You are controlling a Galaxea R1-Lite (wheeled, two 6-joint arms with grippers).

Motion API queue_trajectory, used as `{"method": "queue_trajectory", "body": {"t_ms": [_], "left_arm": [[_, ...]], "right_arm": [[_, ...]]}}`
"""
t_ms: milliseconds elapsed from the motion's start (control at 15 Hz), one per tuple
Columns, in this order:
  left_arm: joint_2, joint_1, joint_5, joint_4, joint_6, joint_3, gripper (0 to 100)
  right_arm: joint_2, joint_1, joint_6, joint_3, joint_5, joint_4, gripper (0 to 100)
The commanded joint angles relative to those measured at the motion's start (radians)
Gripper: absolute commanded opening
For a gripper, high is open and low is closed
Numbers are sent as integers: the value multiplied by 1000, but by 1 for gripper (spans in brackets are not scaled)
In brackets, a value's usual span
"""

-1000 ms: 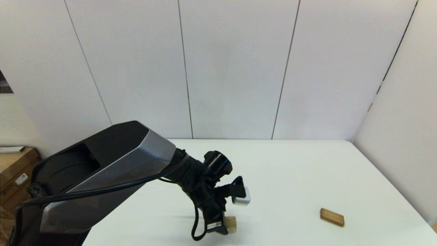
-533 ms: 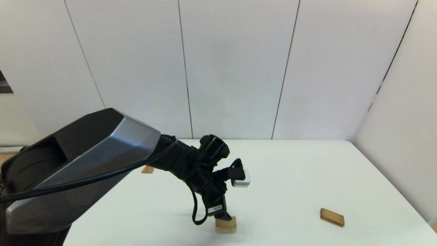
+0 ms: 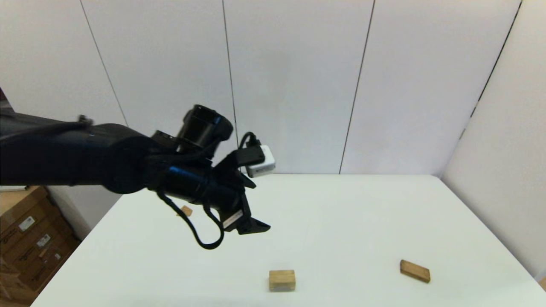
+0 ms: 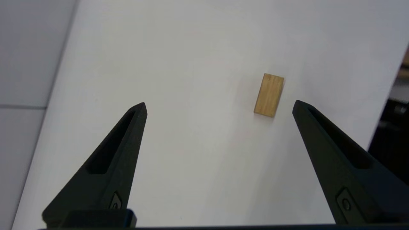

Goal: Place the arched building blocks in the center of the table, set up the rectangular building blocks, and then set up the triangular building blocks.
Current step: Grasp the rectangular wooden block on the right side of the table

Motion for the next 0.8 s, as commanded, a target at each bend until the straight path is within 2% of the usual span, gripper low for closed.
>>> {"method": "queue_trajectory", "body": {"t_ms": [67,200,400,467,600,800], "left_arm": [[-415,97,16,2,-62,151,100],[-582,115,81,0,-87,217,100],[-849,117,233,-1,-174,329,100],[-918,131,250,-1,-211,357,100],[-1023,307,253,-1,-229,451,100],[-1299,462,247,-1,-219,656,100]], "right_arm": [[1,1,0,1,0,0,100],[1,0,0,-1,0,1,100],[1,1,0,1,0,1,100],[1,0,0,-1,0,1,100],[1,0,0,1,0,0,100],[1,0,0,1,0,0,100]]}}
